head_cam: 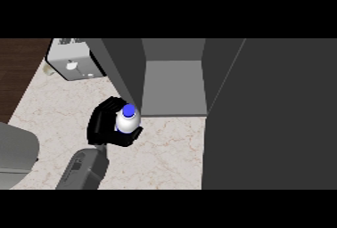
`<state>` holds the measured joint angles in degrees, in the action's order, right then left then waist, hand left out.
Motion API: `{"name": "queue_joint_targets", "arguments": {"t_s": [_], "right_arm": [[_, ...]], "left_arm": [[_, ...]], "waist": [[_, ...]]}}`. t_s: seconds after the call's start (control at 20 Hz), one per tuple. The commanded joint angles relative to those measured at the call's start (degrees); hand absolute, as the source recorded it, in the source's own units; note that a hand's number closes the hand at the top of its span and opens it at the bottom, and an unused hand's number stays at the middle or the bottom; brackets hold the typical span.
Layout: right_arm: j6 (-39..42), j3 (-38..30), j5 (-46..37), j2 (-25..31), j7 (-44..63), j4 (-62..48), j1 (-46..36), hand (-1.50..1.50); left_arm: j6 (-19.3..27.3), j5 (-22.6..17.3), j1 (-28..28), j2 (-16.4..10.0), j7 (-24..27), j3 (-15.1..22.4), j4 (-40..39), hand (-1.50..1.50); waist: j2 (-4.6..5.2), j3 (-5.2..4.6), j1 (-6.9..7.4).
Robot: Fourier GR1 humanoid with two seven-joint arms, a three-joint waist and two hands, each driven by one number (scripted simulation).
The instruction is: Pick up the bottled water, place it into the cabinet and close the cabinet
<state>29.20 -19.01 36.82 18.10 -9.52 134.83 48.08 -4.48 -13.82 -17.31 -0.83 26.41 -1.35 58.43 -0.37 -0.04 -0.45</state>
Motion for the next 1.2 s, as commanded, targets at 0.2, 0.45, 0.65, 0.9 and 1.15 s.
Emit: {"name": "queue_joint_targets", "arguments": {"t_s": [0.2,0.45,0.65,0.9,1.15], "right_arm": [[-2.33,1.63,2.96,-0.27,2.3,6.43,-1.73,-1.5],[-3.26,-0.25,5.92,0.8,3.12,9.76,0.92,-1.5],[-2.53,-0.88,7.11,2.62,3.24,7.27,0.53,-1.5],[-1.6,1.16,6.2,1.77,1.79,7.32,0.85,-1.5],[-0.86,1.2,5.49,2.53,-0.07,2.24,-2.2,-1.5]], "left_arm": [[16.28,-5.4,-6.26,0.72,-4.59,12.5,5.27,1.5],[23.67,-0.42,-7.74,0.65,-7.63,13.42,5.5,1.5],[29.32,1.44,-10.4,0.63,-13.27,14.76,6.15,1.5],[32.13,3.43,-12.56,0.6,-14.45,14.34,2.66,1.5],[33.99,2.6,-15.86,0.59,-17.64,14.07,1.04,1.5]], "waist": [[0.32,-0.05,-1.18],[0.28,-0.09,-1.97],[0.33,-0.04,-2.04],[0.54,-0.09,-3.19],[0.9,-0.03,-4.16]]}}
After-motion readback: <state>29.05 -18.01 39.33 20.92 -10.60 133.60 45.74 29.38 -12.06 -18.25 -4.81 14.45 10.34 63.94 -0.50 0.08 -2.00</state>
